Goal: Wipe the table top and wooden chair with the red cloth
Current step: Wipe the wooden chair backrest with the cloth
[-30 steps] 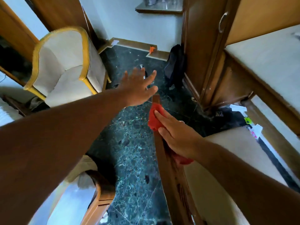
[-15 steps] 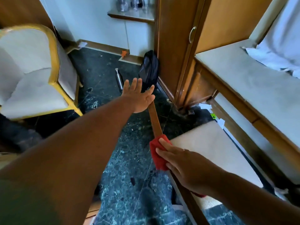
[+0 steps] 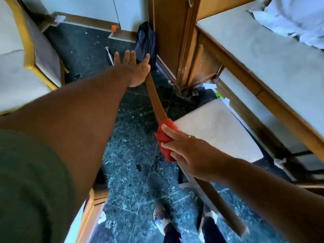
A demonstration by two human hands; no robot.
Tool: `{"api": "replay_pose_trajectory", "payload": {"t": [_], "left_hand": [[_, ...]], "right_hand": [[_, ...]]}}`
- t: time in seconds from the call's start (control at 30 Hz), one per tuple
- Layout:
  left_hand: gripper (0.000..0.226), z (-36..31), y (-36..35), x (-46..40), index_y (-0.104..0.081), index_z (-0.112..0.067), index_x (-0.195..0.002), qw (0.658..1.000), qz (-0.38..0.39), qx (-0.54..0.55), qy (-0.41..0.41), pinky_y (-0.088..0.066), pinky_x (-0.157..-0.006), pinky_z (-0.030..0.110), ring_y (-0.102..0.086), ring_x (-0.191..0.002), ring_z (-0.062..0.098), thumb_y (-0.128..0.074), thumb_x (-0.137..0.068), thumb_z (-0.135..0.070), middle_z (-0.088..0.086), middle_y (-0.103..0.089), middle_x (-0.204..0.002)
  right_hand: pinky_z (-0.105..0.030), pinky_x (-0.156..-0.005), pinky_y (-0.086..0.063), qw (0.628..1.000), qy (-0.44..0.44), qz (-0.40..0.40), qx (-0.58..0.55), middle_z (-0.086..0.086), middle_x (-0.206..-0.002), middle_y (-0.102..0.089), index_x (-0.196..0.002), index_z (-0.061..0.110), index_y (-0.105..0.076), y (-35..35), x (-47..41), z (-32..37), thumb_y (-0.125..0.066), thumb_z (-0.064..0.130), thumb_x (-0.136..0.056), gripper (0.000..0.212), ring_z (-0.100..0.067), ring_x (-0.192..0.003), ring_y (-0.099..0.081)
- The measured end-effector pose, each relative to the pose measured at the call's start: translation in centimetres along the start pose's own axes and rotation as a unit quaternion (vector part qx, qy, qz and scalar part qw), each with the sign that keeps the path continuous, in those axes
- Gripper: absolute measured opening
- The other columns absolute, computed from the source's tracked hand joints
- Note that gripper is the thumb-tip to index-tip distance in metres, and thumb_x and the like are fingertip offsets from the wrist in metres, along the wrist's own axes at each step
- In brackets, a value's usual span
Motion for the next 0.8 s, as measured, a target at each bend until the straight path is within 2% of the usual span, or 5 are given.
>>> {"api": "replay_pose_trajectory", "payload": {"t": [0.4, 0.6, 0.67, 0.73, 0.8], "left_hand": [[0.061, -2.2, 2.3, 3.3, 0.004, -0.031, -0.157, 0.989, -0.065, -0.127, 0.042, 0.015, -0.113, 0.065, 0.010, -0.152, 0.038, -0.008, -0.102, -0.053, 0.018, 0.010, -0.166], [0.076, -6.5, 3.6, 7.8, -0.002, -0.025, -0.158, 0.941, -0.141, -0.291, -0.095, 0.008, -0.116, 0.064, -0.005, -0.152, 0.038, -0.042, -0.097, -0.045, 0.014, -0.005, -0.167], [0.079, -9.1, 4.2, 10.6, -0.007, -0.021, -0.158, 0.925, -0.132, -0.306, -0.182, 0.000, -0.117, 0.063, -0.017, -0.151, 0.036, -0.048, -0.095, -0.044, 0.012, -0.018, -0.165], [0.073, -11.3, 4.3, 14.1, -0.017, -0.022, -0.157, 0.930, -0.092, -0.260, -0.243, -0.012, -0.118, 0.059, -0.031, -0.146, 0.032, -0.050, -0.095, -0.043, 0.008, -0.033, -0.160], [0.066, -13.3, 4.4, 18.4, -0.029, -0.027, -0.154, 0.948, -0.014, -0.130, -0.290, -0.029, -0.115, 0.051, -0.046, -0.136, 0.026, -0.049, -0.093, -0.045, 0.005, -0.048, -0.150]], "right_hand": [[-0.043, -0.114, -0.035, 0.999, -0.008, 0.016, 0.035, 0.021, -0.160, 0.002, -0.144, 0.037, -0.037, -3.5, 15.3, 1.0, -0.051, 0.030, -0.099, 0.048, -0.005, -0.146, -0.005], [-0.039, -0.101, -0.050, 0.998, 0.014, -0.063, -0.005, 0.022, -0.162, 0.003, -0.147, 0.048, -0.022, -4.3, 16.6, -0.1, -0.044, 0.044, -0.096, 0.056, -0.013, -0.136, -0.040], [-0.029, -0.089, -0.056, 0.963, -0.072, -0.160, -0.204, 0.015, -0.159, -0.019, -0.140, 0.059, -0.022, -4.0, 17.0, -1.5, -0.054, 0.052, -0.088, 0.062, -0.005, -0.123, -0.052], [-0.025, -0.066, -0.060, 0.866, -0.177, -0.254, -0.392, -0.002, -0.126, -0.056, -0.114, 0.056, -0.041, -4.5, 17.8, -3.4, -0.069, 0.056, -0.072, 0.050, -0.010, -0.092, -0.068], [-0.024, -0.055, -0.055, 0.839, -0.247, -0.276, -0.399, 0.000, -0.088, -0.066, -0.091, 0.043, -0.052, -5.0, 17.6, -4.3, -0.070, 0.059, -0.067, 0.034, -0.012, -0.070, -0.066]]}}
Point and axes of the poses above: each hand's wrist, its own x-axis away from the middle knuckle, its own y-axis out of the back of the hand, z = x × y, the point moved 6 cm from there along -x, towards the middle knuckle
